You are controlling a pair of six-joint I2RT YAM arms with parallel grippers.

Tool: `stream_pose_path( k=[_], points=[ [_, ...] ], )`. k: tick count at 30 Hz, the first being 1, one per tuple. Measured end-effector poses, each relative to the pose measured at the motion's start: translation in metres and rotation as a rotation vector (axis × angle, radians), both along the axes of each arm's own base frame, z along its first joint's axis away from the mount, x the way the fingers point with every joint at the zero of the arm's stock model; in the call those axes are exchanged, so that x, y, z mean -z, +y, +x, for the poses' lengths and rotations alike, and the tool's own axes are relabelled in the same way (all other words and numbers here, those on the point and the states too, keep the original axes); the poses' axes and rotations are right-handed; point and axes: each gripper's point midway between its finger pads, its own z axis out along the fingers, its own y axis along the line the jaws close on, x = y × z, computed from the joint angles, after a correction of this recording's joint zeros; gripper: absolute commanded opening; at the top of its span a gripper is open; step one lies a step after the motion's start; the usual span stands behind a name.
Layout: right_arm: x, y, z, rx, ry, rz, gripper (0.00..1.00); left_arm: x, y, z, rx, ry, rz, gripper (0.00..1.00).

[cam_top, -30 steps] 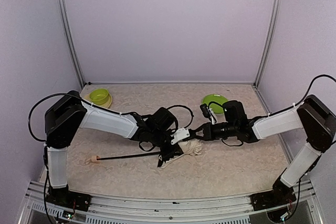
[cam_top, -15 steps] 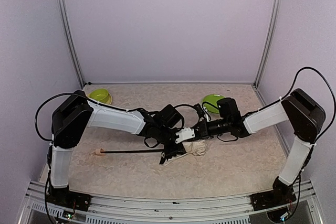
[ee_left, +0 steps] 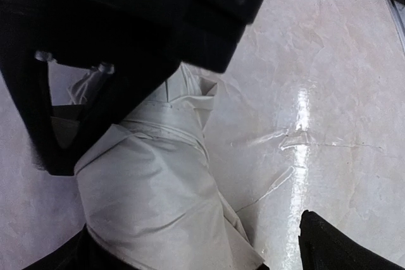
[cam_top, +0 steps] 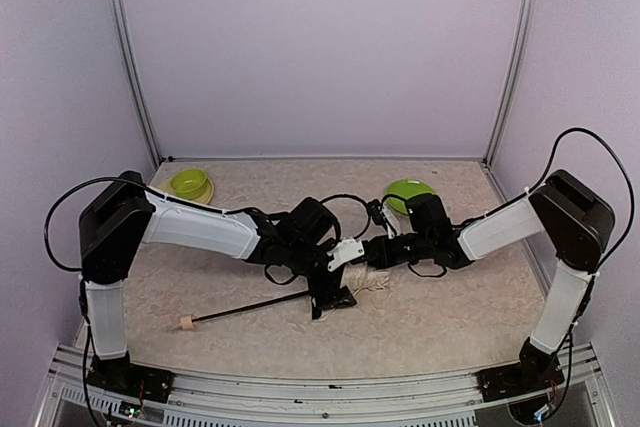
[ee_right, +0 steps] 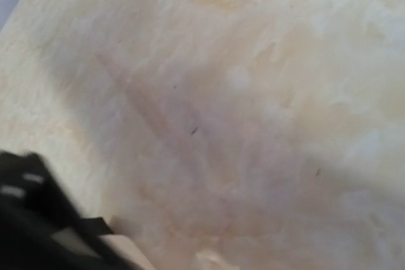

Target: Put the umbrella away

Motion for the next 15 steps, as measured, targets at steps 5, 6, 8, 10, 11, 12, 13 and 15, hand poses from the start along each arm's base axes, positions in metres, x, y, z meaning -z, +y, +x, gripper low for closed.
stream_pose_path(
  k=[5,6,8,10,11,12,13,15],
  points=[
    [0.0,0.002,0.002,0.006,-0.039,-0.027,0.0,-0.043,0.004,-0.002,-0.022,-0.056,-0.001,0.99],
    [0.0,0.002,0.003,0.009,-0.045,-0.031,0.0,-0.052,0.003,-0.004,-0.025,-0.074,0.0,0.99],
    [-0.001,0.003,0.003,0.012,-0.053,-0.038,0.0,-0.076,-0.002,-0.009,-0.031,-0.125,-0.01,0.99],
    [-0.001,0.004,0.003,0.015,-0.056,-0.044,0.0,-0.09,-0.008,-0.013,-0.039,-0.16,-0.022,0.99],
    [-0.001,0.005,0.003,0.017,-0.058,-0.047,0.0,-0.092,-0.011,-0.014,-0.041,-0.171,-0.021,0.99],
    [-0.001,0.005,0.004,0.018,-0.059,-0.05,0.0,-0.089,-0.011,-0.015,-0.045,-0.176,-0.012,0.99],
    [-0.001,0.005,0.004,0.019,-0.061,-0.054,0.0,-0.082,-0.009,-0.014,-0.051,-0.174,0.006,0.99],
    [-0.001,0.005,0.004,0.021,-0.063,-0.059,0.0,-0.061,-0.003,-0.007,-0.073,-0.158,0.051,0.99]
  ],
)
